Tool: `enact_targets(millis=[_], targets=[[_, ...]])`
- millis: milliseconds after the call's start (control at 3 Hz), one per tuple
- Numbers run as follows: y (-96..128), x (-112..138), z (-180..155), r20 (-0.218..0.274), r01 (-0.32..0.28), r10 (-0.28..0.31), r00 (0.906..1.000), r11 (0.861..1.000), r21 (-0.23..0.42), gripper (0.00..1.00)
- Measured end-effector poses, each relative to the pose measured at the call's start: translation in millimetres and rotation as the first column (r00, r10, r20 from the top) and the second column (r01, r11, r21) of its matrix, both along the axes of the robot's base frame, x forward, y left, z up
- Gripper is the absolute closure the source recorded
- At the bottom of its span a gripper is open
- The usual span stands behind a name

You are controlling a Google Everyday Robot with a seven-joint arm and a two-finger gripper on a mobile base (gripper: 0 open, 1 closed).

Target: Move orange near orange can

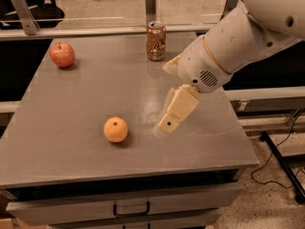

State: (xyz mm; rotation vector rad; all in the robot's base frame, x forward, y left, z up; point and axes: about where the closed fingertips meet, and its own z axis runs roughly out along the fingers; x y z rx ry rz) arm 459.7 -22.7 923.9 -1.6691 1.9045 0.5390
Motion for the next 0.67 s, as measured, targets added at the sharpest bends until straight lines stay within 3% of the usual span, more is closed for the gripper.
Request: enact_targets(millis=[667], targets=[[55.2,-2.2,-47.2,-0.037,-0.088,0.093,0.9950,0.989,0.115,0.00]])
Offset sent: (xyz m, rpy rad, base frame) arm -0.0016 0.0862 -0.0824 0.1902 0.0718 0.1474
